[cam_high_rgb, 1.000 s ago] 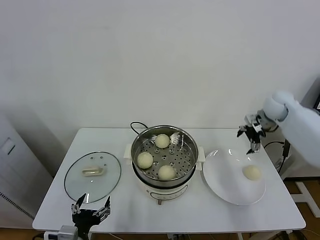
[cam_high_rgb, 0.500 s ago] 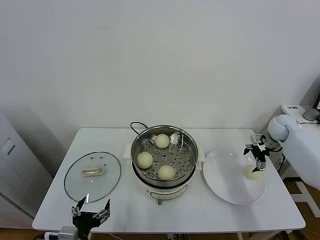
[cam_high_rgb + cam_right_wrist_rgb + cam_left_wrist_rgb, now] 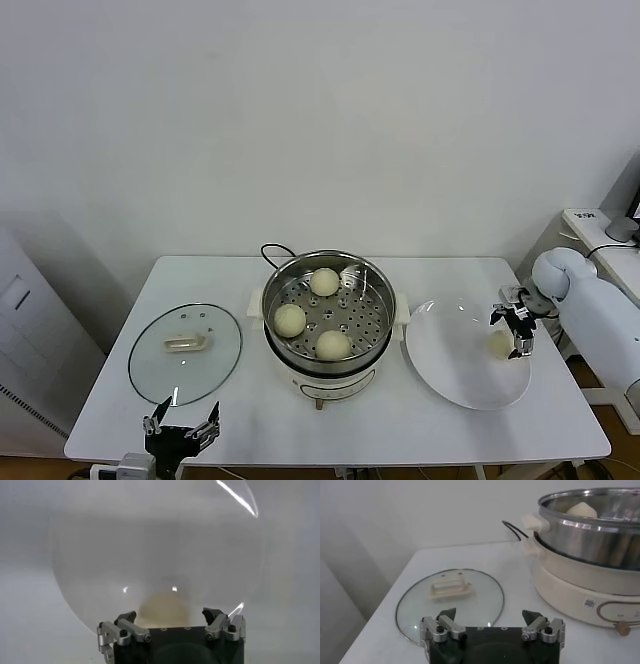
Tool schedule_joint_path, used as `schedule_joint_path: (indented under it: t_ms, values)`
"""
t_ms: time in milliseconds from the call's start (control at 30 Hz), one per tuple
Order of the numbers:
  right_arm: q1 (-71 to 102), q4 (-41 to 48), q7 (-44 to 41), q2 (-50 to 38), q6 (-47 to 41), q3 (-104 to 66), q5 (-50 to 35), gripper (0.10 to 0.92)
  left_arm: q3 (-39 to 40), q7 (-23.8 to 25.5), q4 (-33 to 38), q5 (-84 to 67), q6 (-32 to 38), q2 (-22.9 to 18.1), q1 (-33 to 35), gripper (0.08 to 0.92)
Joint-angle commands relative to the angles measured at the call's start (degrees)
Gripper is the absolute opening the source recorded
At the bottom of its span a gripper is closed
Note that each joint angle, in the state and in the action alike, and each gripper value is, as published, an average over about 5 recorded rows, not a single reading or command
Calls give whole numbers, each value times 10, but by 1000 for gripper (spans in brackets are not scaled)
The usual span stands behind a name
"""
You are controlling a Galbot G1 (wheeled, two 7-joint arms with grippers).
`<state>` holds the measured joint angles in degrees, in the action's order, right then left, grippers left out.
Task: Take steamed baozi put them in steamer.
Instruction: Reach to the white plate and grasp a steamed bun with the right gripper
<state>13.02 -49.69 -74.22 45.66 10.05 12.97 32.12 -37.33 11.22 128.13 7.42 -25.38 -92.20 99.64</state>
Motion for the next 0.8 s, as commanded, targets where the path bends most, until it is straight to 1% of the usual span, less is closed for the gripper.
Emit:
schedule_joint_path:
  t_ms: [33,500,600,800]
  values:
    - [11,9,5,7,6,-14,24,823,0,1,-2,0,-2,-22,-1,823]
    - [11,17,9,10,4,-15,35,822,0,1,-5,0,-3,-23,-3,823]
    - [11,17,12,10,3,-15,33,787,1,0,-6,0,-3,-23,-3,823]
    - [7,13,14,7,-14,-11,10,623,2,0,-6,1,-3,-22,-3,823]
